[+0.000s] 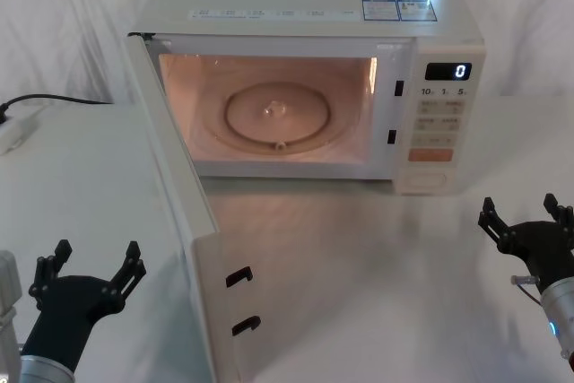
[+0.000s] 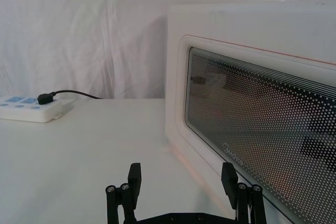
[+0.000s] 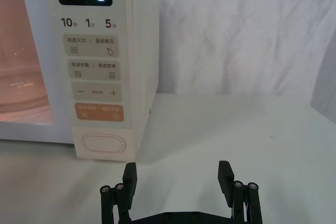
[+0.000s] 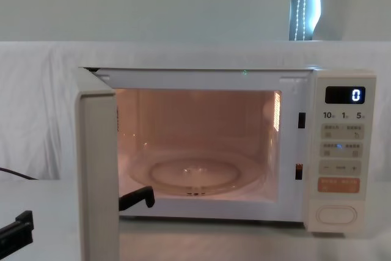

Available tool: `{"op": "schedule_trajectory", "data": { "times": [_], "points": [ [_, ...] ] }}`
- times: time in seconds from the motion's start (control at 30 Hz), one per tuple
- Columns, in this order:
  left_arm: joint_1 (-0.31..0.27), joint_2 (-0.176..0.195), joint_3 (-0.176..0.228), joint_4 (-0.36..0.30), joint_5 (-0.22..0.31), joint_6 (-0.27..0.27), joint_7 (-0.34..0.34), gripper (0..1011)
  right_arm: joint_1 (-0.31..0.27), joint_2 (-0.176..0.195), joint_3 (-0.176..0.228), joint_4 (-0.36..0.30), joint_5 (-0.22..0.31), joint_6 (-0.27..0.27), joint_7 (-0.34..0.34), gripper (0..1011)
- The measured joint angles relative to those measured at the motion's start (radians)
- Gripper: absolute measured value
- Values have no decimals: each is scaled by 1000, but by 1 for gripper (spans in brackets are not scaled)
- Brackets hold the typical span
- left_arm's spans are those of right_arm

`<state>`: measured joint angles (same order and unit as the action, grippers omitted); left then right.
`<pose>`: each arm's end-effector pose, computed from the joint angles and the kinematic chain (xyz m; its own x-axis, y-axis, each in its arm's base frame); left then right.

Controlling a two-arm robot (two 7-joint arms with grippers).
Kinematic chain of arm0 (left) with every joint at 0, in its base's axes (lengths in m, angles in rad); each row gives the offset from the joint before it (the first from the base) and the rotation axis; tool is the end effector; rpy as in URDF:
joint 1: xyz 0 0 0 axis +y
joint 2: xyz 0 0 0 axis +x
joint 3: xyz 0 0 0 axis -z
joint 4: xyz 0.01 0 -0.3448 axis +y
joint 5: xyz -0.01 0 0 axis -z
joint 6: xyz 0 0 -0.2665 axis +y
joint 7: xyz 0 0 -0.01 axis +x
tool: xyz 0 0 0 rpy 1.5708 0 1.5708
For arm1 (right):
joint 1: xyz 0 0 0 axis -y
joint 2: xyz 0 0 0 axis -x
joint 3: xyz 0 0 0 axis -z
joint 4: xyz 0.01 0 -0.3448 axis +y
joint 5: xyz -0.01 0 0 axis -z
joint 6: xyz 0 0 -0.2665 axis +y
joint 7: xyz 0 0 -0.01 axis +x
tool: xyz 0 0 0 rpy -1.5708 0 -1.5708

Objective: Press the button to open the microwave door with one hand; close the microwave door with the other hand.

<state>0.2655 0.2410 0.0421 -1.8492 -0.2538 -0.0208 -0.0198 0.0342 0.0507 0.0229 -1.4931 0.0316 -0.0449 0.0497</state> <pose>0.1969 0.0551 -0.3364 0.1244 0.9917 -0.0326 -0.9921 0.1239 -0.0176 0.2975 -0.0256 -0.3650 0.0237 -0.9995 0.0184 0.9997 0.0238 0.0017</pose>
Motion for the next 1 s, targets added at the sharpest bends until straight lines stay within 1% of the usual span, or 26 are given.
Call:
{"op": "schedule_trajectory", "data": {
  "times": [1.0],
  "points": [
    [0, 0, 0, 0, 0, 0, 0, 1001, 0, 0, 0, -1, 0, 0, 0, 1002]
  ]
}}
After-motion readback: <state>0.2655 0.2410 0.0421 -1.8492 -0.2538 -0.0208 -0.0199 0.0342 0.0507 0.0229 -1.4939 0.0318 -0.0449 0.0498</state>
